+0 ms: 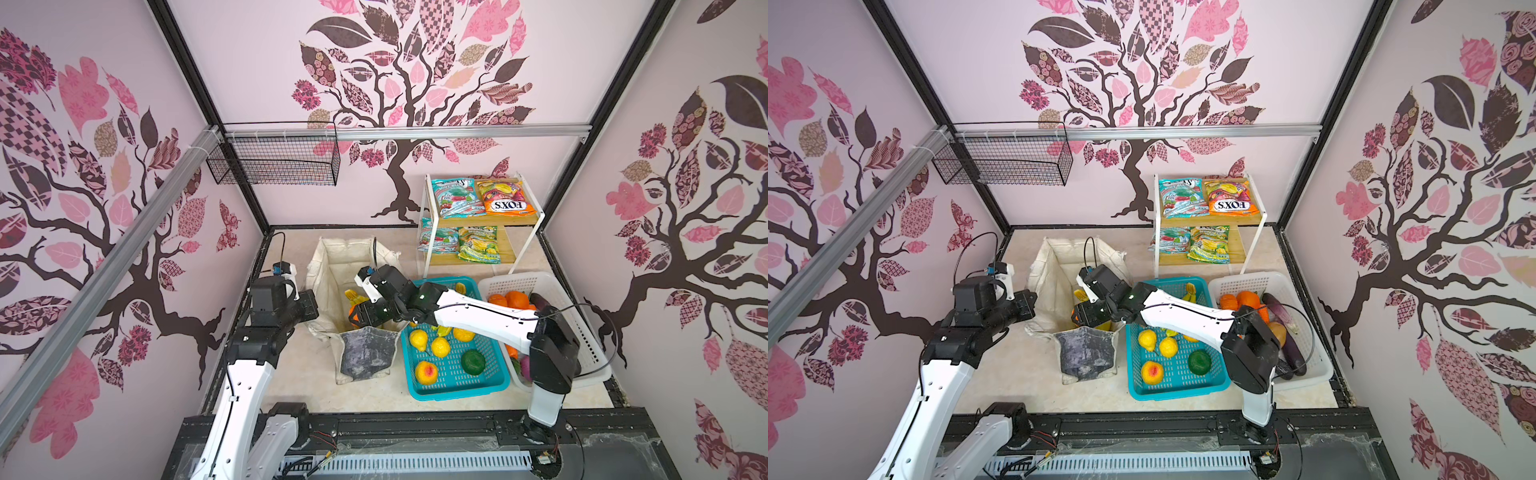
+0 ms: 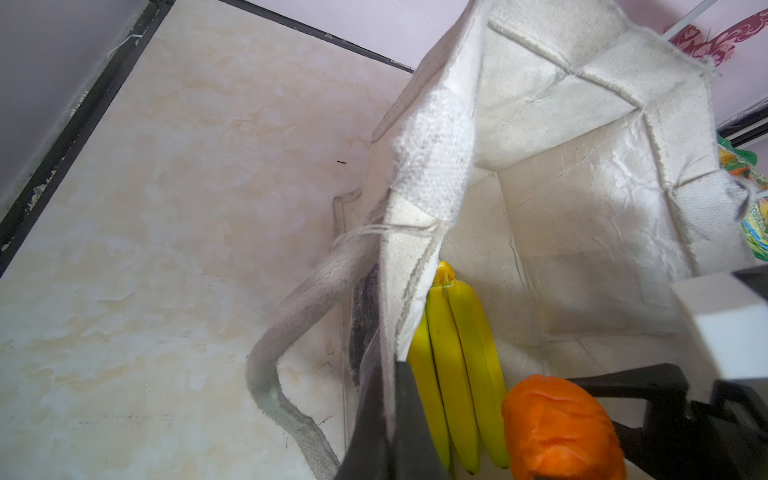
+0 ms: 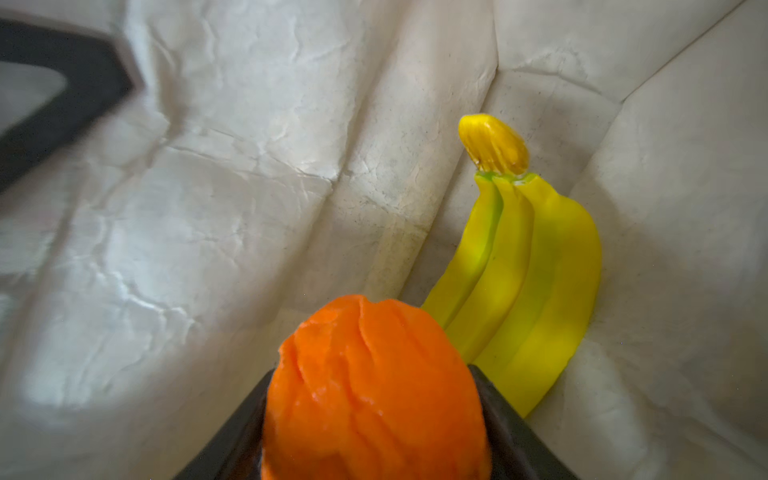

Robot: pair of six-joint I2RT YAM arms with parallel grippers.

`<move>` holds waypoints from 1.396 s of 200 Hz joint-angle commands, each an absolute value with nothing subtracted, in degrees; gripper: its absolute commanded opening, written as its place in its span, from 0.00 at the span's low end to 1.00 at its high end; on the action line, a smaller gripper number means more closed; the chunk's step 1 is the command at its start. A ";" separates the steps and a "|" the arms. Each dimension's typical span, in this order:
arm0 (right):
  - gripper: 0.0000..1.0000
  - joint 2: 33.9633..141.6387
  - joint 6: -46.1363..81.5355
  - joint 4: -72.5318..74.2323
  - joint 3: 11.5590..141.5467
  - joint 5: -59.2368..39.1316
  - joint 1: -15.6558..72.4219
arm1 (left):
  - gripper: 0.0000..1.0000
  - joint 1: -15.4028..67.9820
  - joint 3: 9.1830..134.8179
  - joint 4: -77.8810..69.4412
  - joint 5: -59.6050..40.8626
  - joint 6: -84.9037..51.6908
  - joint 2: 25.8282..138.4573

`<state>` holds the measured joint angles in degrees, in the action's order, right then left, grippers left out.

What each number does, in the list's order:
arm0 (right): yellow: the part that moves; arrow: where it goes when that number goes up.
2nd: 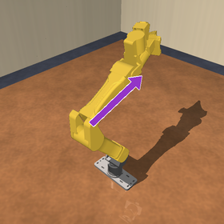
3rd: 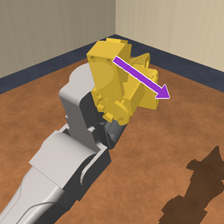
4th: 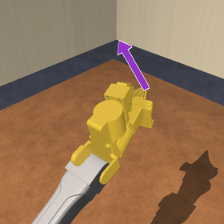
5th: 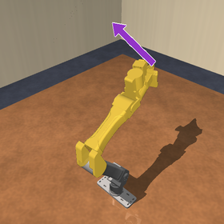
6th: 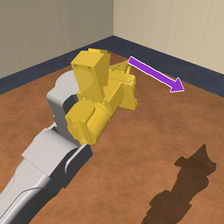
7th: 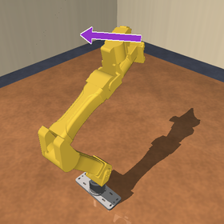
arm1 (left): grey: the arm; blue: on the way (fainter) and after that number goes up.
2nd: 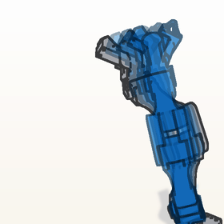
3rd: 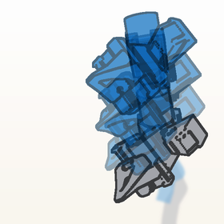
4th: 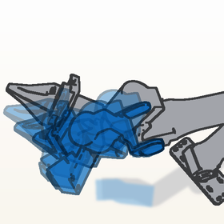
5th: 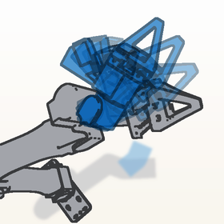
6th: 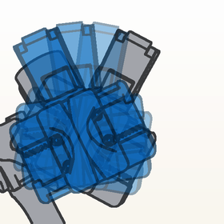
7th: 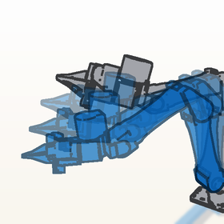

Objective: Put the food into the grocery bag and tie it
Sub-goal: 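Carry the orange with the right gripper into the bag beside the bananas, then release the orange and raise the right gripper out of the bag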

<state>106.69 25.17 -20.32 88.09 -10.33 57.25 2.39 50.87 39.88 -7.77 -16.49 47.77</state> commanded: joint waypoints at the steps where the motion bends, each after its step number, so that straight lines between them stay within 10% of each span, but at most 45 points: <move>1: 0.55 110.81 25.58 -24.72 91.27 -11.22 57.48 | 0.00 2.81 49.75 39.65 -8.01 -15.82 47.12; 139: 0.78 121.77 27.13 -28.65 96.54 -7.95 57.49 | 0.00 3.07 49.75 39.88 -7.65 -15.30 46.77; 178: 0.99 117.16 27.07 -26.08 95.20 -6.57 57.48 | 0.00 3.35 49.83 40.07 -6.82 -14.68 46.45; 279: 0.99 93.64 33.30 -15.54 79.79 0.06 57.63 | 0.00 4.05 49.58 39.86 -6.44 -14.27 45.88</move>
<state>100.68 30.22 -16.21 81.45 -2.98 57.63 3.81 50.87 40.27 -6.83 -14.94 47.07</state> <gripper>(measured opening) 0.995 0.047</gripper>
